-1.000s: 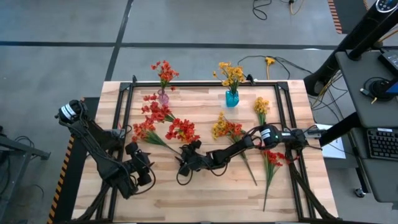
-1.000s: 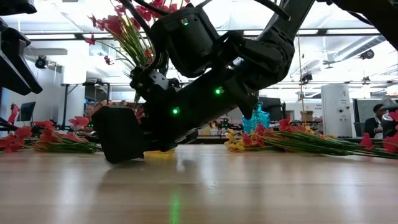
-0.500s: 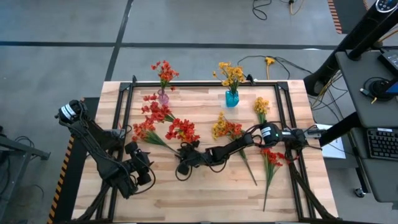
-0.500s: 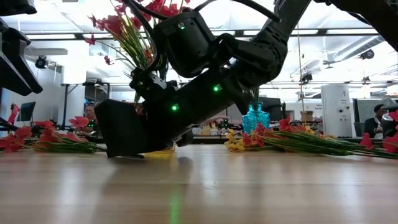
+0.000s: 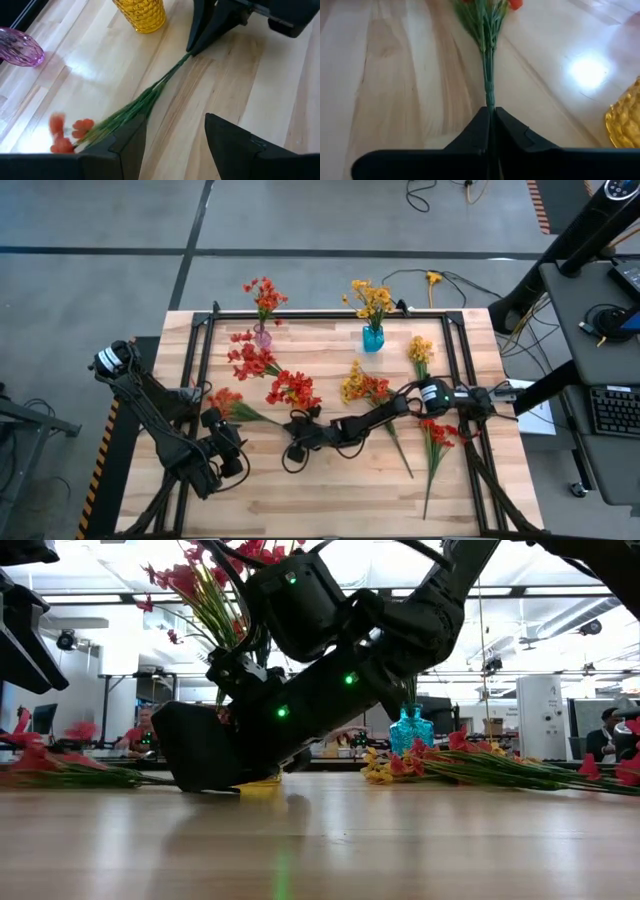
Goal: Sort flowers into vase by color
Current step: Put the left orange flower into the pink vase
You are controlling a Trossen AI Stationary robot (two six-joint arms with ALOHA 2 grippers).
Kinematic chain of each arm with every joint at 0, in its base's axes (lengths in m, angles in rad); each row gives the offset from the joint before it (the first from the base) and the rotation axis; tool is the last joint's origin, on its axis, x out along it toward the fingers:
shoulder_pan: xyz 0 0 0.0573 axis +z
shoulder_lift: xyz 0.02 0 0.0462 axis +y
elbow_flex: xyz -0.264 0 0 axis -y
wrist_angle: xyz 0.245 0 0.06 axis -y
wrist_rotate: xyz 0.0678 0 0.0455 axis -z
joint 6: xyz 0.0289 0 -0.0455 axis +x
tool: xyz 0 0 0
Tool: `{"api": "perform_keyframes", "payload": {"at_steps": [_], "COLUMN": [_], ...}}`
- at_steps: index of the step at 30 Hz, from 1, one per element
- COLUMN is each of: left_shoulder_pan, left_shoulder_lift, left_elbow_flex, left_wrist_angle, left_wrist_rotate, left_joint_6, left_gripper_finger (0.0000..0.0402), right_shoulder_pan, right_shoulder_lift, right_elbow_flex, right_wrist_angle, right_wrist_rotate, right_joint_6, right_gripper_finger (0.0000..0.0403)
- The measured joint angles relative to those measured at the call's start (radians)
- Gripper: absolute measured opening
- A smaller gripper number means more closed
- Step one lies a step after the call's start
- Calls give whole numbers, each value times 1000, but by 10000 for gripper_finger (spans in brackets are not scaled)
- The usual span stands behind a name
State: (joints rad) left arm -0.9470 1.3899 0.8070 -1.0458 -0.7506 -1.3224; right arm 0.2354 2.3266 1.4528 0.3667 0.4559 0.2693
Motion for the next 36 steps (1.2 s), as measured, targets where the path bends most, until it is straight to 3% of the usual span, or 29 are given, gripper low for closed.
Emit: {"api": "perform_keyframes", "payload": {"at_steps": [12, 19, 29, 36], "left_shoulder_pan": [0, 0, 0, 0], "left_shoulder_lift": [0, 0, 0, 0], "left_elbow_flex": [22, 43, 43, 42], "left_wrist_angle": [-2, -11, -6, 5], "left_wrist_rotate": [0, -26, -53, -59], "left_joint_6": [0, 4, 4, 4], "left_gripper_finger": [184, 184, 184, 184], "right_shoulder_pan": [86, 165, 235, 218], "right_shoulder_lift": [-164, -220, -299, -308], "right_elbow_flex": [-3, -5, -5, -5], "right_wrist_angle": [-494, -678, -845, -668], "right_wrist_rotate": [-14, -22, -35, -14], "right_joint_6": [104, 160, 210, 109], "right_gripper_finger": [14, 20, 125, 192]}}
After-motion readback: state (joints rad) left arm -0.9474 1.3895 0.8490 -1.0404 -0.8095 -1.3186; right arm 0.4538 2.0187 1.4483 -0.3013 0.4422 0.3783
